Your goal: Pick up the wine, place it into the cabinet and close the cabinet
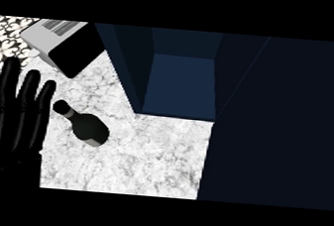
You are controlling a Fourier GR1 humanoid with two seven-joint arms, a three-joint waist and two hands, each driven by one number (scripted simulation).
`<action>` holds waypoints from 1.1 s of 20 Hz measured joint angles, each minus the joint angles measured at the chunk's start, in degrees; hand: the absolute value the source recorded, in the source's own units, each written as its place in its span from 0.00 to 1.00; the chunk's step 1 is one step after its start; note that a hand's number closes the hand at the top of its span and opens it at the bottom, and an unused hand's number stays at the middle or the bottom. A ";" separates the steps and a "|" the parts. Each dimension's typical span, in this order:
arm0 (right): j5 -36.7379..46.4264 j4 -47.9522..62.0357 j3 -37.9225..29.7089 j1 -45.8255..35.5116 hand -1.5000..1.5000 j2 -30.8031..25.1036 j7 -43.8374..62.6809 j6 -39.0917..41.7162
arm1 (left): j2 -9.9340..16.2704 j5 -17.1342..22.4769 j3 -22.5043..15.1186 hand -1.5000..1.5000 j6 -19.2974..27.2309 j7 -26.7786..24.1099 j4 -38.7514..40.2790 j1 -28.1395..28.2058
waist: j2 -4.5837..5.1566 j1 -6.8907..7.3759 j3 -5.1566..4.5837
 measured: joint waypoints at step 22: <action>2.79 -0.67 -0.98 -4.52 0.00 -0.69 4.68 -5.41 | 4.39 -3.08 7.89 0.00 -4.12 11.13 0.68 -6.24 | 0.68 -1.20 -0.16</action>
